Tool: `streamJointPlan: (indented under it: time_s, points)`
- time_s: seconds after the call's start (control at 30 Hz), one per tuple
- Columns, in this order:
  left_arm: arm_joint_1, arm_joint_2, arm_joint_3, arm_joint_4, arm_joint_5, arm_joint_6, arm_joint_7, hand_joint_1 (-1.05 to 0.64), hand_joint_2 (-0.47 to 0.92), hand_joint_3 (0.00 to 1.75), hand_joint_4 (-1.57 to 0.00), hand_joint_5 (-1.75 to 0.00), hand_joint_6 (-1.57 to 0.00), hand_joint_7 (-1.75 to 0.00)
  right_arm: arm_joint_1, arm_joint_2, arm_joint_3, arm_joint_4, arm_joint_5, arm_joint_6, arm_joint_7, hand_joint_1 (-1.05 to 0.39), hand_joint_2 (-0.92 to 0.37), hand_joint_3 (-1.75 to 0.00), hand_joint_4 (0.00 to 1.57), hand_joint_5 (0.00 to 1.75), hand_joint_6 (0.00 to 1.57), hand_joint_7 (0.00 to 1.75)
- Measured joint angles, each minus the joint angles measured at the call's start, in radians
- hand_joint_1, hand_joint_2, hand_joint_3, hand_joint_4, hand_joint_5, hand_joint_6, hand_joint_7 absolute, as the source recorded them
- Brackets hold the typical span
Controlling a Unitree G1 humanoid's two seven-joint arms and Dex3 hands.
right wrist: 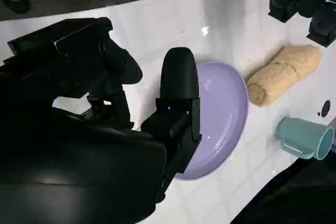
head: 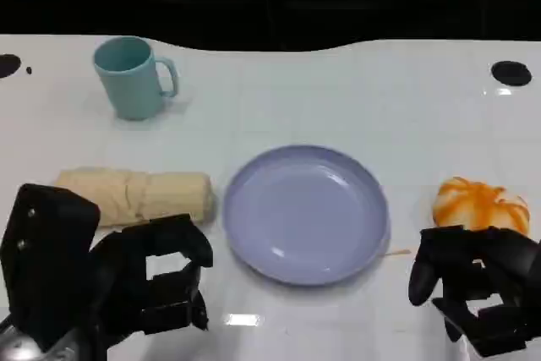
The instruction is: Grasp the towel on the left side of the plate with the left hand and place it into the plate.
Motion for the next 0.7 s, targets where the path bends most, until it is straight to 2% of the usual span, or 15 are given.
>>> streamJointPlan:
  time_s: [0.7]
  points:
    - [-0.003, 0.000, 0.000, 0.000, 0.010, 0.007, 0.014, -0.09, 0.56, 1.23, -0.80, -1.75, -0.75, -1.60, 0.000, 0.000, 0.001, 0.000, 0.000, 0.002, 0.000, 0.10, -0.67, -0.97, 0.66, 1.69, 0.65, 1.44]
